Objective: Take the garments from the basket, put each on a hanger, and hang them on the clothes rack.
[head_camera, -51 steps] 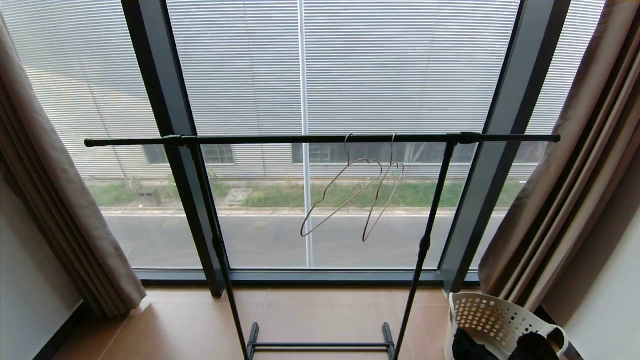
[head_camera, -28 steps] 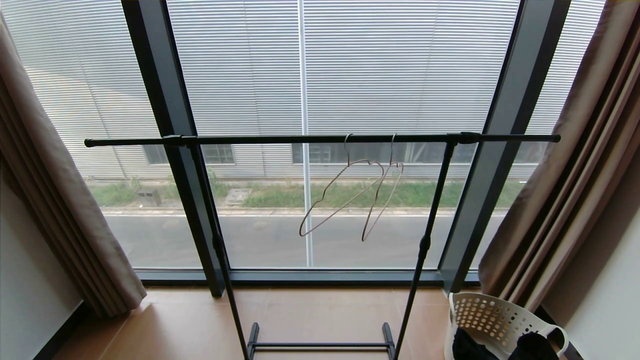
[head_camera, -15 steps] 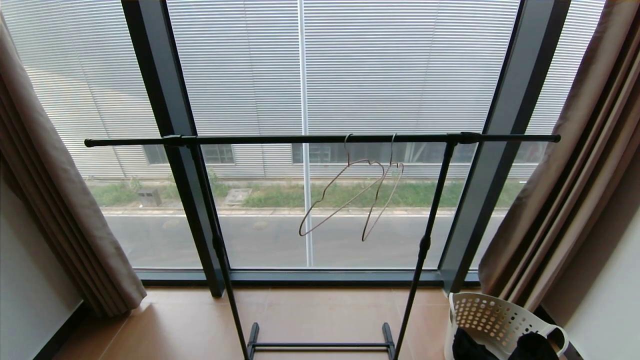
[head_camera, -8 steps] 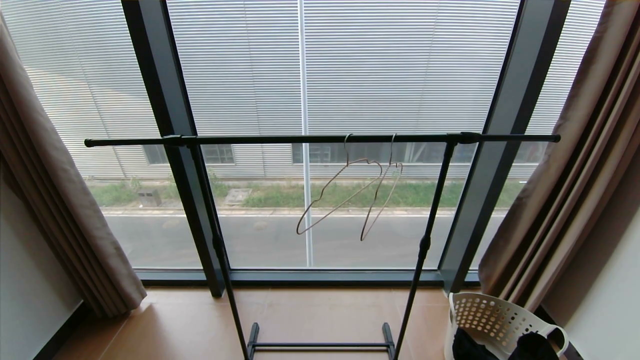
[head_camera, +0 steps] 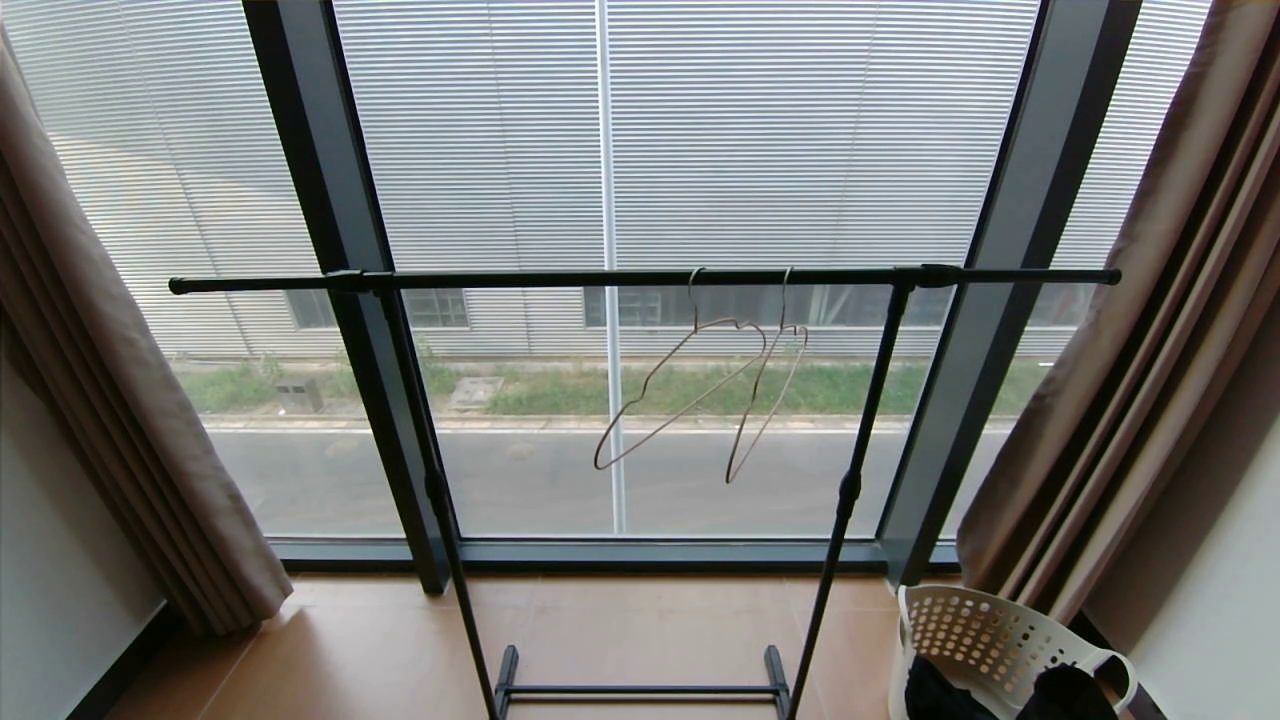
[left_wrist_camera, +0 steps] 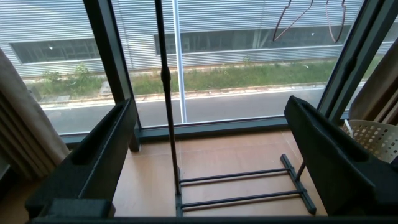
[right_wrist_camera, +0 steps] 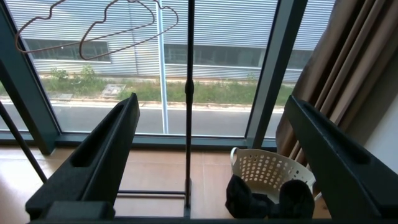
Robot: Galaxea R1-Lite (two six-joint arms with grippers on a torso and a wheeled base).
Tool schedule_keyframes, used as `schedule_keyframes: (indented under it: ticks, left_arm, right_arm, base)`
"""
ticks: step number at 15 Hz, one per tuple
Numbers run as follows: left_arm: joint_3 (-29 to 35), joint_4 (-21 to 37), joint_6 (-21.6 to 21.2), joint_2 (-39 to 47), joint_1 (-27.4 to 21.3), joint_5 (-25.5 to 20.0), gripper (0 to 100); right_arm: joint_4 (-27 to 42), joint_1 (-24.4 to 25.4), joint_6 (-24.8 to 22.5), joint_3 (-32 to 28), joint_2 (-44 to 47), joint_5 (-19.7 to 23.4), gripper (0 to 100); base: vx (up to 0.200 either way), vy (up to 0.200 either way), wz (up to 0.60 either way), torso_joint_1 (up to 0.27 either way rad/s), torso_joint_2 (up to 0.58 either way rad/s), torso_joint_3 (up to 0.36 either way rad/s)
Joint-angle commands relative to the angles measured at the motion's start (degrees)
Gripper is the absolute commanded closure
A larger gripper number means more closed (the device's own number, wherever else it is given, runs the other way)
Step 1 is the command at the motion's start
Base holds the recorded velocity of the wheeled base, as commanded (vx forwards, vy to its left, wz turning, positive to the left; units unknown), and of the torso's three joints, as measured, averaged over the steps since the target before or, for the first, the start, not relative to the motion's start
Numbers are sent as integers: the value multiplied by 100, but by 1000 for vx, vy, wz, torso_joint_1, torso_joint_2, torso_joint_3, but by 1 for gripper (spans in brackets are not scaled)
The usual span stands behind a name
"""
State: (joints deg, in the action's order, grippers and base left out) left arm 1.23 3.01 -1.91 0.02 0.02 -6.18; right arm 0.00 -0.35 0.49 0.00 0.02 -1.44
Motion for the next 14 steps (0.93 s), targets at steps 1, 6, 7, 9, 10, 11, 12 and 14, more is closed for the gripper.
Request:
schedule_keyframes:
  ticks: [1,6,7,9,10,11,12,14]
  left_arm:
    - [0,-2,-11,6,6,-6,0]
    - [-9,-2,-125,6,6,-15,0]
    - [-9,-11,-90,-2,6,-6,0]
    - [-9,-11,-99,6,6,-15,0]
    - [-9,-11,-107,6,6,-41,0]
    - [-9,-20,-81,6,6,-15,0]
    - [-9,-11,-99,6,6,-24,0]
    - [-9,-11,-99,6,6,-32,0]
  right_arm:
    - [0,0,-31,0,-2,12,0]
    - [0,0,-66,0,-2,12,0]
    - [0,0,-22,0,-2,12,0]
    - [0,0,-5,0,-2,3,0]
    - [18,0,-31,0,-2,30,0]
    - [9,0,-5,0,-2,30,0]
    - [9,0,4,0,-2,30,0]
    - [9,0,-5,0,-2,30,0]
  base:
    - [0,0,0,0,0,0]
    - [0,0,0,0,0,0]
    - [0,0,0,0,0,0]
    - [0,0,0,0,0,0]
    - [0,0,0,0,0,0]
    - [0,0,0,0,0,0]
    - [0,0,0,0,0,0]
    - [0,0,0,-13,28,18]
